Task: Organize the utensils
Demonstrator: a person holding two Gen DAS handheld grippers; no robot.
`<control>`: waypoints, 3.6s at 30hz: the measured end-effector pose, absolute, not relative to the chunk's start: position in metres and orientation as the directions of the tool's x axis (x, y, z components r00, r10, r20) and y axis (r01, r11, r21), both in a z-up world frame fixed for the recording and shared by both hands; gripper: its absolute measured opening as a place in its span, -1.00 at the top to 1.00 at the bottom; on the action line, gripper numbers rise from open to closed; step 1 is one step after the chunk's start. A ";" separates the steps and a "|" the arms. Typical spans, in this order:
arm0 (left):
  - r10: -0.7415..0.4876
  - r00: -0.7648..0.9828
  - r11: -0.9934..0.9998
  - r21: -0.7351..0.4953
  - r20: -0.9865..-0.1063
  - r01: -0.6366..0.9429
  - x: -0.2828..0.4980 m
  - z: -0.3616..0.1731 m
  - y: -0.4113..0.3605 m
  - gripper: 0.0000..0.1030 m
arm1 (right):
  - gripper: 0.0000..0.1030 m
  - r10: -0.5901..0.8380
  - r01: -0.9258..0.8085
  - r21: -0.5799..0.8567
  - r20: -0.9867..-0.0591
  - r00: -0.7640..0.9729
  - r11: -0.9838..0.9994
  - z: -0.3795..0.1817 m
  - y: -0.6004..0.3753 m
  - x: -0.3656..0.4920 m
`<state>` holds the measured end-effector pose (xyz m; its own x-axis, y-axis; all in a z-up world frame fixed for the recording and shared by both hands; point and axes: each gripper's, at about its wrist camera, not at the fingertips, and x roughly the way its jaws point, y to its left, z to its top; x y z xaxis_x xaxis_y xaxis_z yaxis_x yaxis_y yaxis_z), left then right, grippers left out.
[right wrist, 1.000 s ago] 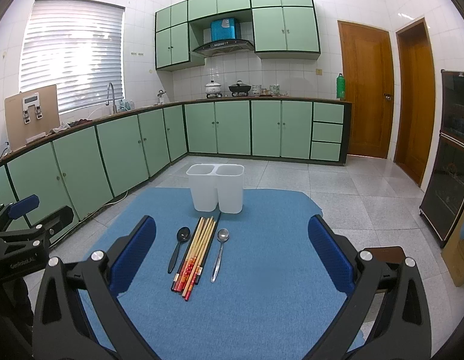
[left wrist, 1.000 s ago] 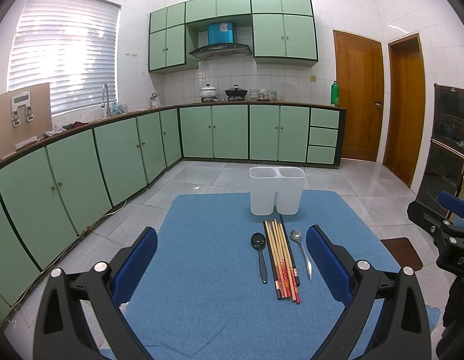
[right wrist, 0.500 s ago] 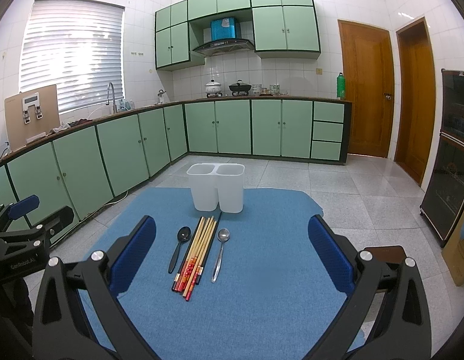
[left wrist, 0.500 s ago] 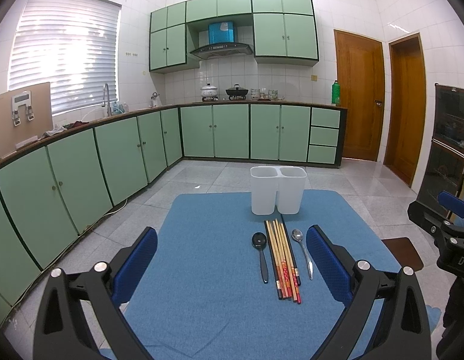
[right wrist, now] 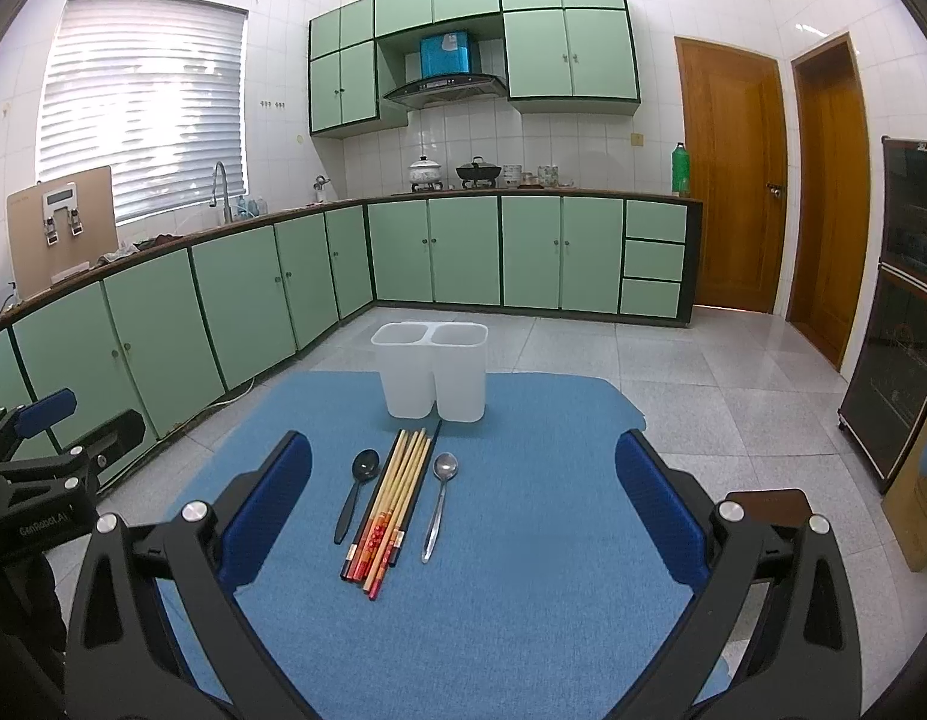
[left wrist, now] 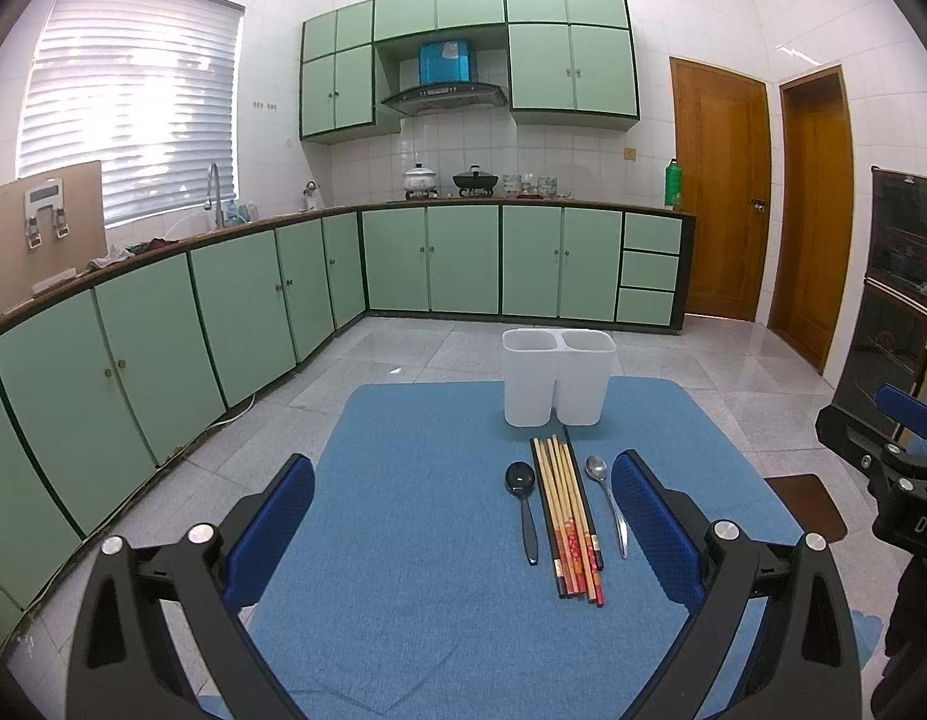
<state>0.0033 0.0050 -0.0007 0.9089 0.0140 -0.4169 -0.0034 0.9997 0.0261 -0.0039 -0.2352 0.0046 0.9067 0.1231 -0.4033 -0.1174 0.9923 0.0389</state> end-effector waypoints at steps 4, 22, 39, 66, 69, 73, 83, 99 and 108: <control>0.016 0.908 1.000 0.025 -0.420 -0.006 0.003 -0.001 0.005 -0.88 | -0.90 0.123 -0.117 0.039 -0.404 0.906 0.992 0.003 -0.235 -0.004; 0.021 0.899 1.000 0.029 -0.438 -0.009 0.012 -0.004 0.003 -0.88 | -0.90 0.116 -0.109 0.040 -0.420 0.900 0.993 0.000 -0.231 0.003; 0.050 0.866 0.998 0.058 -0.498 -0.024 0.053 -0.028 0.007 -0.88 | -0.90 0.107 -0.101 0.037 -0.482 0.870 0.994 -0.021 -0.228 0.055; 0.119 0.652 0.993 0.095 -0.749 -0.072 0.220 -0.160 0.032 -0.85 | -0.21 0.103 -0.113 0.046 -0.812 0.575 0.993 -0.166 -0.185 0.249; 0.114 0.646 0.993 0.091 -0.755 -0.069 0.224 -0.165 0.032 -0.85 | -0.11 0.103 -0.111 0.050 -0.825 0.555 0.993 -0.171 -0.182 0.256; 0.105 0.641 0.994 0.084 -0.760 -0.063 0.228 -0.168 0.031 -0.85 | 0.05 0.103 -0.123 0.039 -0.819 0.565 0.992 -0.170 -0.177 0.257; 0.035 0.634 0.999 0.044 -0.773 -0.001 0.241 -0.173 0.007 -0.84 | 0.46 0.127 -0.156 0.045 -0.812 0.569 0.987 -0.164 -0.179 0.256; -0.001 0.581 0.997 0.045 -0.814 0.064 0.266 -0.197 -0.020 -0.88 | 0.46 0.138 -0.130 0.077 -0.805 0.577 0.989 -0.166 -0.194 0.256; -0.003 0.576 0.999 0.028 -0.818 0.044 0.274 -0.191 -0.009 -0.86 | 0.44 0.134 -0.148 0.059 -0.812 0.568 0.987 -0.169 -0.193 0.255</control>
